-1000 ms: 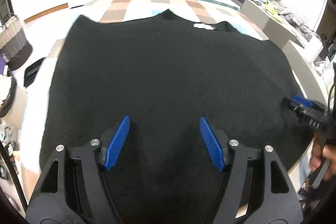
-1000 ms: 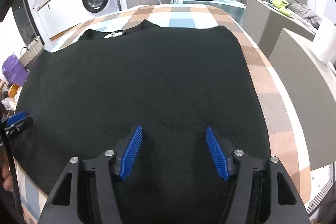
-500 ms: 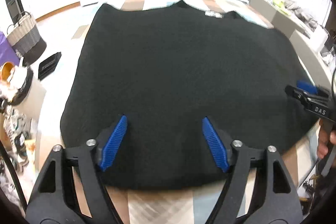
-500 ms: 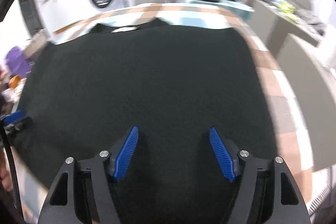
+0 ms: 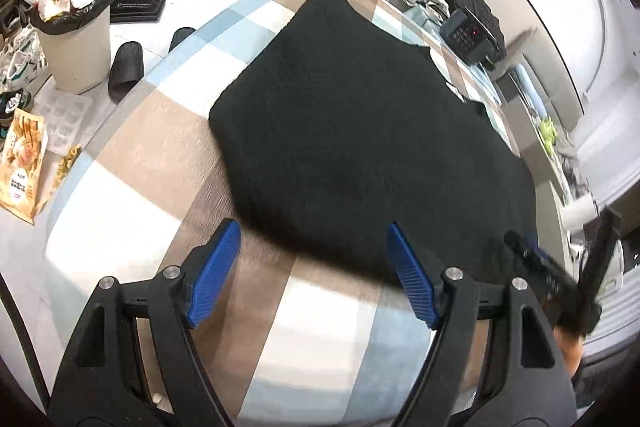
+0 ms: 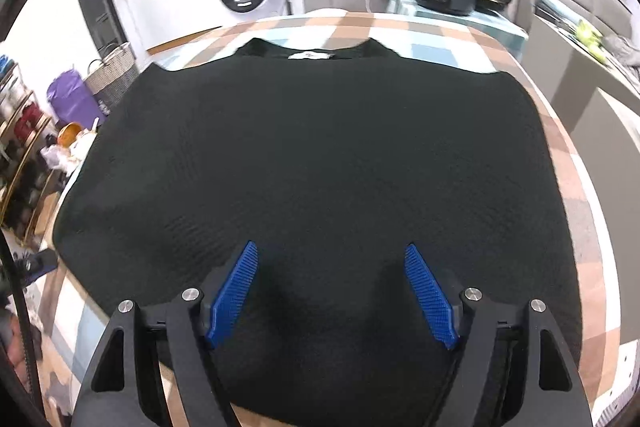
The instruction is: Fold small clothes
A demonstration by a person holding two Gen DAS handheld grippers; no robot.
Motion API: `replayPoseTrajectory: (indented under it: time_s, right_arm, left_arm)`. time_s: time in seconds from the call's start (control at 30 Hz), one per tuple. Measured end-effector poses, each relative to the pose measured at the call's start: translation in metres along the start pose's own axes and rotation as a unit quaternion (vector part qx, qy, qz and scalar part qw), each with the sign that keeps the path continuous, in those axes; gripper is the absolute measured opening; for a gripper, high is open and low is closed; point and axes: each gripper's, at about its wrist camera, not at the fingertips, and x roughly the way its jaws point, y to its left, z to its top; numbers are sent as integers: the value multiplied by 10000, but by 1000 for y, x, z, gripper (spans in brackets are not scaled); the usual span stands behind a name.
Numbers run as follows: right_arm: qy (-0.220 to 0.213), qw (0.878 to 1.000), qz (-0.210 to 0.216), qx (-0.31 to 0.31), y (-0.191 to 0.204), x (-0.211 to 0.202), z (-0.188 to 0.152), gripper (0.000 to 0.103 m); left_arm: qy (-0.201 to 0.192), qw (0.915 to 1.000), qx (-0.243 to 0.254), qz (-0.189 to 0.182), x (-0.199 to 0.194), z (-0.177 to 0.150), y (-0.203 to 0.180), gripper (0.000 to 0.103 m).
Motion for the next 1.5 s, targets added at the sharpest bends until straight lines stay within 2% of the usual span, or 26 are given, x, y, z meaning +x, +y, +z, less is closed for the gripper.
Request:
replayPoseTrajectory:
  time_s: [0.13,0.2,0.23,0.27,0.33,0.5,0.63,0.8,0.93,1.07,1.17,1.23,1.27,1.3,1.37,1.4,1.43,1.5]
  right_arm:
    - [-95,9996,120,-228,16,-3,0,78]
    - [-165,9992,153,-341,26,-6,1,78]
    - [-205,9989,160,-377,30,-8,1,78]
    - [-226,9987,168,-420,34,-9,1,78]
    - [-254,9983,197,-483,42,-10,0,78]
    - [-215,9970,391,-631,66,-5,1,78]
    - [-148,9940,724,-807,91,4,3,78]
    - [-78,9938,696,-863,93,7,1,78]
    - [-206,9977,436,-478,62,-7,-1,78]
    - [-359,9992,80,161,16,-27,-8,78]
    - [-528,9961,-274,658,-23,-47,-17,78]
    - [-617,9929,-503,883,-42,-58,-23,78]
    - [-635,9907,-635,1024,-53,-63,-26,78]
    - [-650,9881,-755,1171,-65,-67,-29,78]
    - [-652,9838,-921,1394,-82,-74,-35,78]
    - [-644,9815,-999,1503,-90,-77,-39,78]
    - [-658,9798,-1039,1576,-97,-81,-41,78]
    - [-677,9775,-1059,1693,-107,-88,-47,78]
  left_arm:
    - [-332,9989,-103,311,14,18,-10,73]
    - [-503,9971,-147,554,23,25,-18,69]
    - [-598,9960,-123,653,28,28,-23,54]
    - [-635,9953,-77,730,33,29,-26,31]
    - [-609,9964,-50,589,41,34,-31,15]
    - [-1025,9939,140,384,23,38,-43,13]
    - [-1075,9930,307,385,16,40,-48,13]
    - [-1208,9900,600,412,3,46,-60,13]
    - [-1476,9787,1378,370,-9,55,-109,12]
    - [-1606,9578,2383,-108,-11,50,-188,11]
    - [-1259,9401,3050,-856,-2,27,-255,11]
    - [-742,9264,3435,-1355,12,3,-289,12]
    - [-349,9178,3613,-1607,23,-9,-302,14]
    - [-54,9135,3650,-1796,31,-17,-308,15]
    - [563,9035,3605,-2250,44,-33,-311,35]
    - [824,9019,3529,-2349,48,-38,-308,42]
    - [880,9030,3473,-2369,47,-40,-305,50]
    - [810,9063,3342,-2458,38,-41,-291,55]
